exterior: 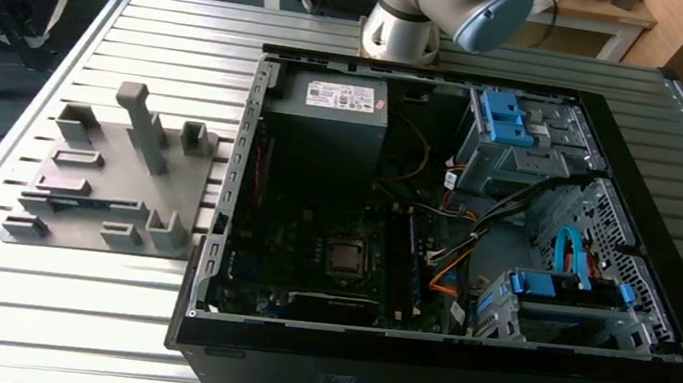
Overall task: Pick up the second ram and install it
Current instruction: 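Reach for the second ram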
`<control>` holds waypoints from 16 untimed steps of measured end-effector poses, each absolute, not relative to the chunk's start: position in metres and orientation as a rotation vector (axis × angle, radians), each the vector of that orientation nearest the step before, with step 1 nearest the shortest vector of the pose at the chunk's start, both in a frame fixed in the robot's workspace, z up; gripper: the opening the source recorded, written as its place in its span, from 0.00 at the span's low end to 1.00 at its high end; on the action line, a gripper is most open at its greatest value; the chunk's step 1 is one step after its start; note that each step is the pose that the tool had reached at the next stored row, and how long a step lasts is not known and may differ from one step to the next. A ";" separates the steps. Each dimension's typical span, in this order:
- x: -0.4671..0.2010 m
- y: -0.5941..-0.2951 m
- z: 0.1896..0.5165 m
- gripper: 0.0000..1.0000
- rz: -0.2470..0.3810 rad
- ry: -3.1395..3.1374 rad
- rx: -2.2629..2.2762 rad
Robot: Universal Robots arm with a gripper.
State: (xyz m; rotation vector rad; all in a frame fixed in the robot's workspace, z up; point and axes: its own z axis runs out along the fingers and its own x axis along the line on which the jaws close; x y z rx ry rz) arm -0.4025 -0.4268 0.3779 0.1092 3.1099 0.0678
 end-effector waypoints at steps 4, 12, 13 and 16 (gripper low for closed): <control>-0.406 -0.427 0.376 0.10 0.068 3.110 0.109; -0.413 -0.428 0.373 0.10 0.068 3.110 0.109; -0.414 -0.428 0.372 0.10 0.068 3.110 0.109; -0.416 -0.428 0.369 0.10 0.068 3.110 0.109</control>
